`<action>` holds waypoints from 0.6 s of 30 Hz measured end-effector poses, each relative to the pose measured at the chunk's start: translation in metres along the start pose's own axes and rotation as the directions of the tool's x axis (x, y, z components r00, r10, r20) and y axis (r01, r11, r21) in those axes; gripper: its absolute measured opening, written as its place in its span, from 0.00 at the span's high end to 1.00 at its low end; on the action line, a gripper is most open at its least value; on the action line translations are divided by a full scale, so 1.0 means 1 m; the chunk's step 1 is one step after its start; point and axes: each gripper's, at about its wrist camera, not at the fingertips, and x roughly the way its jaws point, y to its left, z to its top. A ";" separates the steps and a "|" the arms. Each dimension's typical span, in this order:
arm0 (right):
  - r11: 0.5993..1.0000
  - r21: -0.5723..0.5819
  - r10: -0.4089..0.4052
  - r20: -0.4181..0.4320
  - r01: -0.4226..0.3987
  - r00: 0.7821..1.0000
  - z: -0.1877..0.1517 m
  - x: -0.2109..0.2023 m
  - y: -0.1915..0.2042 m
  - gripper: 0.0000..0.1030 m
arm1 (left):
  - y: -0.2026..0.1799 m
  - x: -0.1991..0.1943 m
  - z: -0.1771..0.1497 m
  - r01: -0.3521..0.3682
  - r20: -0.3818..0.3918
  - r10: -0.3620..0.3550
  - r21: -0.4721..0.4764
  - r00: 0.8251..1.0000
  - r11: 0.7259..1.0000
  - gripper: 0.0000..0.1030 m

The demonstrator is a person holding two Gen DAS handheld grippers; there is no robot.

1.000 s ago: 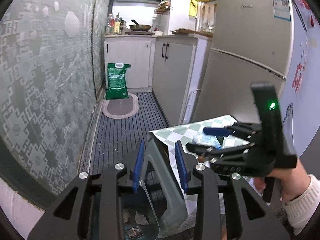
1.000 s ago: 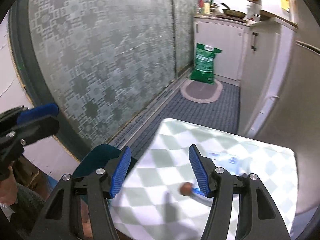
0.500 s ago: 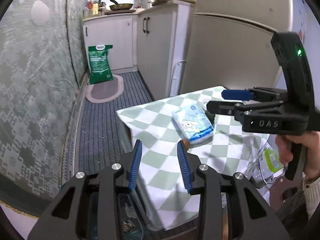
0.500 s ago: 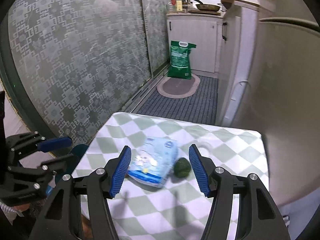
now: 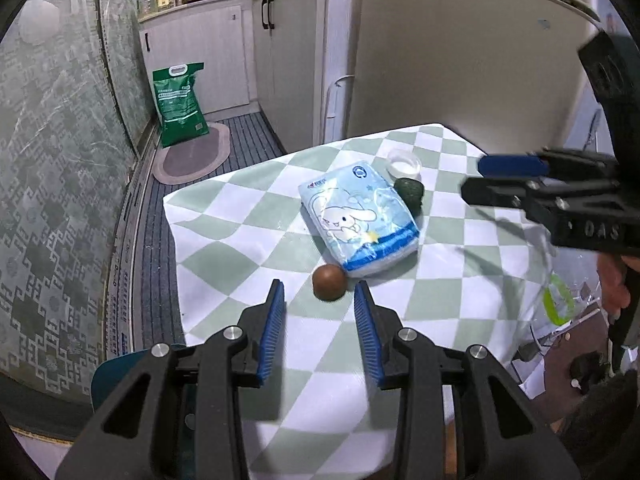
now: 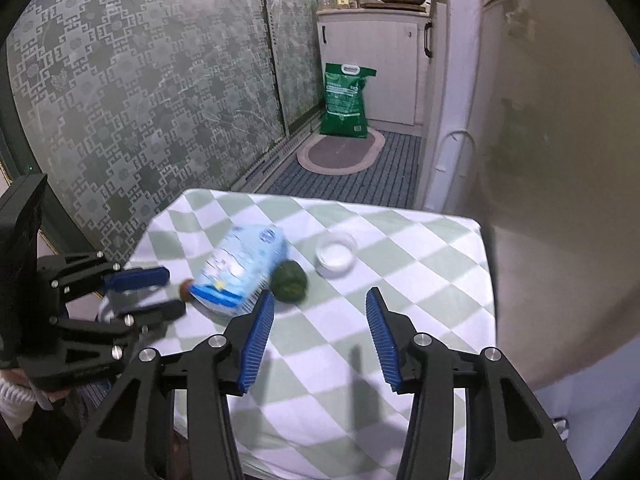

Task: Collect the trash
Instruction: 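Grasp the brown round nut with the left gripper while the right gripper grasps the green avocado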

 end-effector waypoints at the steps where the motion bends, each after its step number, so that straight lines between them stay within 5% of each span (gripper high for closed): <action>1: 1.000 0.000 -0.002 -0.003 0.002 1.000 -0.002 0.000 -0.001 0.53 | 0.000 0.001 0.001 0.000 0.000 0.000 -0.003 1.000 1.000 0.62; 6: 1.000 -0.007 -0.007 -0.026 0.006 1.000 -0.012 0.004 -0.010 0.53 | -0.004 0.009 0.005 -0.007 0.005 0.007 0.004 1.000 1.000 0.63; 10: 1.000 -0.027 0.002 -0.036 -0.003 0.999 -0.017 0.008 -0.011 0.53 | -0.010 0.014 0.007 0.003 0.004 -0.003 0.016 1.000 1.000 0.81; 18: 0.994 -0.101 0.025 -0.038 -0.029 0.999 -0.017 0.020 0.007 0.53 | -0.010 0.011 0.006 -0.003 0.007 0.003 0.002 1.000 1.000 0.82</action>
